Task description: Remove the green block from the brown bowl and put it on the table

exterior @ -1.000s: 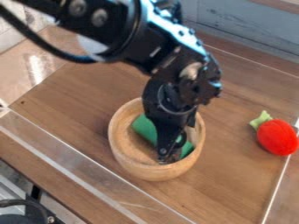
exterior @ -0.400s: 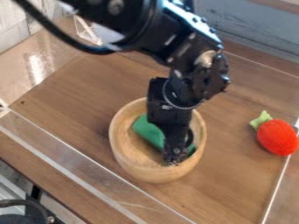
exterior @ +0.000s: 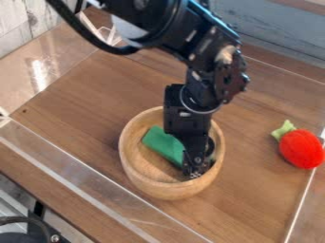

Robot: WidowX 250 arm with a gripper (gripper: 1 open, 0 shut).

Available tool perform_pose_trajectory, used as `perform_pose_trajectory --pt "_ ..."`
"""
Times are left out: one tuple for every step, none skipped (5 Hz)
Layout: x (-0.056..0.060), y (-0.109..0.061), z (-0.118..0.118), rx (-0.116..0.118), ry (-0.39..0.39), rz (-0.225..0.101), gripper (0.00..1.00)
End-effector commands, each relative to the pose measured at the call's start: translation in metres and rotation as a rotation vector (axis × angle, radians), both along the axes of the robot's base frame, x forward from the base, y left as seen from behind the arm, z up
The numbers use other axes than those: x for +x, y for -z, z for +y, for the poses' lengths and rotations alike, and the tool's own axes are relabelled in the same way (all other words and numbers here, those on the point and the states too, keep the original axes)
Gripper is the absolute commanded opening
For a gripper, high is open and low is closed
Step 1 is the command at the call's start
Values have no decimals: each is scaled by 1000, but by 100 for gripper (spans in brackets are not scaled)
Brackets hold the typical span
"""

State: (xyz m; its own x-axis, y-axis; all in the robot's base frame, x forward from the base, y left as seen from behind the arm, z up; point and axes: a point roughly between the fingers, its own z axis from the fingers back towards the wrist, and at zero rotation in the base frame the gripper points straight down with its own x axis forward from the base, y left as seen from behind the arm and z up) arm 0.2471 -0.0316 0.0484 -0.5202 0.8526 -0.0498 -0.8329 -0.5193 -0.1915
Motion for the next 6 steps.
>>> perform_pose_trajectory --pt "14 -8 17 -22 -26 -29 100" --pt "19 -8 31 -37 -2 0 100" --pt "21 -6 44 -49 18 8 100" --pt "20 -5 31 -56 62 9 100" --pt "21 -4 18 -57 101 8 100" --pt "14 7 28 -59 112 7 100"
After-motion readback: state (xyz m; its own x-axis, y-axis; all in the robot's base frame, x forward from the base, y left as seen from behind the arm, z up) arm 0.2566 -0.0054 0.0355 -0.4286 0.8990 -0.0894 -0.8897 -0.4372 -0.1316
